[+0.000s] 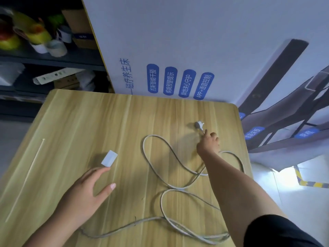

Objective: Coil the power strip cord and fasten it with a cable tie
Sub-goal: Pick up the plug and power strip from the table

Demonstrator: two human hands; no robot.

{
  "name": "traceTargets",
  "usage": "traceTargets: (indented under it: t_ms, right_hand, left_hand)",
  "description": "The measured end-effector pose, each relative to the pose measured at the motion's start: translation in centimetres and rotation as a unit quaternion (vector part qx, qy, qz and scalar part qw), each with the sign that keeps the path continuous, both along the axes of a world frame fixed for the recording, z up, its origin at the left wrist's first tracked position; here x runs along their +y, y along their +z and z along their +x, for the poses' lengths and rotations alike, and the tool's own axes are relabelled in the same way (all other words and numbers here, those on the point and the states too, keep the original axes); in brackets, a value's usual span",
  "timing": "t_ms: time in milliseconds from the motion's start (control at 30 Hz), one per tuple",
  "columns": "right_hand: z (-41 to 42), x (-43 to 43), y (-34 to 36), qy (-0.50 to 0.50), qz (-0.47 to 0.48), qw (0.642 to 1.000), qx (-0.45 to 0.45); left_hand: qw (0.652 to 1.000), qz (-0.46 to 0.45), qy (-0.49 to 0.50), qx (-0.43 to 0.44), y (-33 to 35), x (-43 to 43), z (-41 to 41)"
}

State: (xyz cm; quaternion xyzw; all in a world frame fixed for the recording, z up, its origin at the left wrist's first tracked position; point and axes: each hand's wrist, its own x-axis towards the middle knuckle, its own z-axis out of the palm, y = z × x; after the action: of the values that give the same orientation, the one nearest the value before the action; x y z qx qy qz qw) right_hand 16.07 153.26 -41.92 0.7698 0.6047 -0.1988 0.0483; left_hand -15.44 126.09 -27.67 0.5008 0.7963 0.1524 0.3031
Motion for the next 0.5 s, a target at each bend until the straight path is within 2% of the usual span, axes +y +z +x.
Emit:
traceTargets:
  t_ms: [133, 300, 500]
  right_hand:
    - [-0.1, 1.7, -0.9, 0.006, -0.002, 1.000, 0.022]
    - [-2.9, -1.4, 1.9, 0.012, 0.017, 0.986, 0.164]
    - [-6.2, -8.2, 9.5, 0.031, 0.091, 0.952, 0.290]
  left_hand:
    - [1.000, 0.010, 0.006, 0.021, -0.1, -0.1, -0.7]
    - [0.999, 0.016, 0.002, 0.036, 0.6, 1.1, 0.1]
    - [0.998, 0.027, -0.060, 0.019, 3.5, 2.5, 0.6]
